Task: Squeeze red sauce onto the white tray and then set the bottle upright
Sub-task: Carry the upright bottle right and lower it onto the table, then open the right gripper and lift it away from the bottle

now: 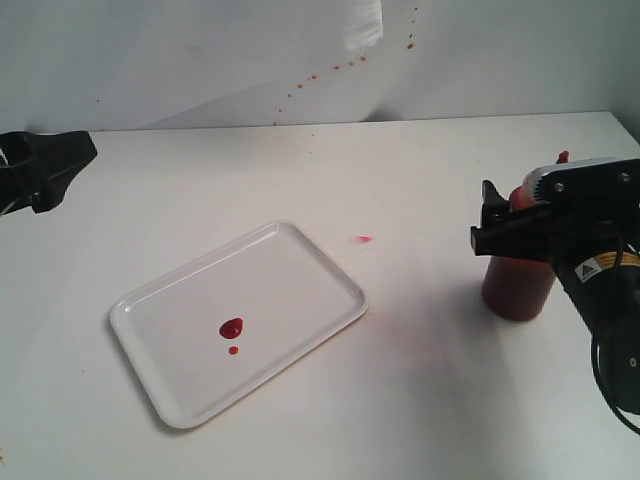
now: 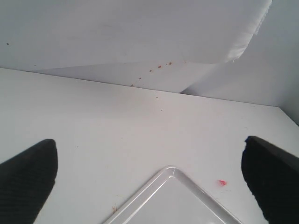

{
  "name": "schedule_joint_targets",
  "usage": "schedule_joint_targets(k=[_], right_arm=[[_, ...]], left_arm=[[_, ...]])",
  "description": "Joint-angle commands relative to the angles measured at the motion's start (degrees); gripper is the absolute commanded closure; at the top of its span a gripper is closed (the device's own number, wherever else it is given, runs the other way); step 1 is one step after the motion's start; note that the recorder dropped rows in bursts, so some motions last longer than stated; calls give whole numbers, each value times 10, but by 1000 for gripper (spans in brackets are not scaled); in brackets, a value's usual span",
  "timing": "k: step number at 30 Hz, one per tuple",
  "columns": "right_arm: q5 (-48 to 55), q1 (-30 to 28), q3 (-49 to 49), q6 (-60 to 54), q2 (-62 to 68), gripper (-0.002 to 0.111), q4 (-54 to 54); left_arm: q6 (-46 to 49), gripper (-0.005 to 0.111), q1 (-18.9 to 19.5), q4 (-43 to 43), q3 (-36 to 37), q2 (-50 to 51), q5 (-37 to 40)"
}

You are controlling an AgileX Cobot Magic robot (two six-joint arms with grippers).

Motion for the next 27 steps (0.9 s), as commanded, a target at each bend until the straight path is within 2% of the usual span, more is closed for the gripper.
schedule_joint_targets(k=[1, 6, 13, 27], right_arm=[[-6, 7, -1, 2, -7, 18, 0], [35, 7, -1, 1, -18, 18, 5], [138, 7, -1, -52, -83, 18, 91], [279, 7, -1, -80, -248, 18, 91]], left_arm=[[-7, 4, 2, 2, -1, -4, -3], [-7, 4, 2, 2, -1, -4, -3], [-7, 4, 2, 2, -1, -4, -3], [-6, 4, 2, 2, -1, -4, -1]])
